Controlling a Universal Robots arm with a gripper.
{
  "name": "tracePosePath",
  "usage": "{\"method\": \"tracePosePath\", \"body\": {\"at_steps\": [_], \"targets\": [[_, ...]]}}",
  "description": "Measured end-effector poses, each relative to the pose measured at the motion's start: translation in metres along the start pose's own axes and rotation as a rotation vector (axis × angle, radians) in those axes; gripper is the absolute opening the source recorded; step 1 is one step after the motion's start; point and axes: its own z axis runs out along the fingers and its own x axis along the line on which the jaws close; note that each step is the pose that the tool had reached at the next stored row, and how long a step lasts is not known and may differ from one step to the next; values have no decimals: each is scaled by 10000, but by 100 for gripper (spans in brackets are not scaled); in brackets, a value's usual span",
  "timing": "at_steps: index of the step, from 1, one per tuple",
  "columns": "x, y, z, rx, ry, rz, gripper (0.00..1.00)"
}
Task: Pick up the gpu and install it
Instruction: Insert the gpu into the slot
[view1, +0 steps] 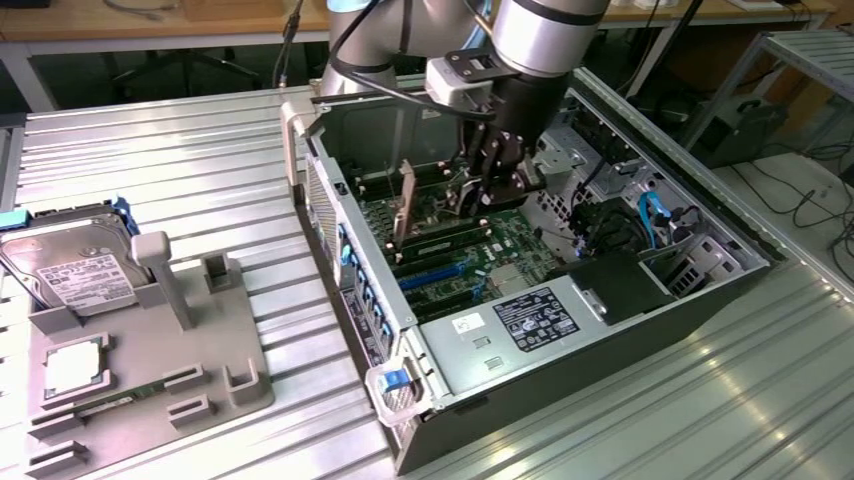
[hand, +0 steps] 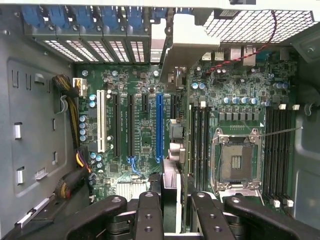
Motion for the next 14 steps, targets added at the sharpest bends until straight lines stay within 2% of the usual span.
{"method": "tracePosePath", "body": {"at_steps": [4, 7, 10, 14], "targets": [[11, 7, 26, -5, 3, 1, 27], [12, 53, 57, -5, 2, 1, 27], [17, 55, 138, -5, 2, 0, 27], [53, 55, 197, -5, -2, -3, 27]]}}
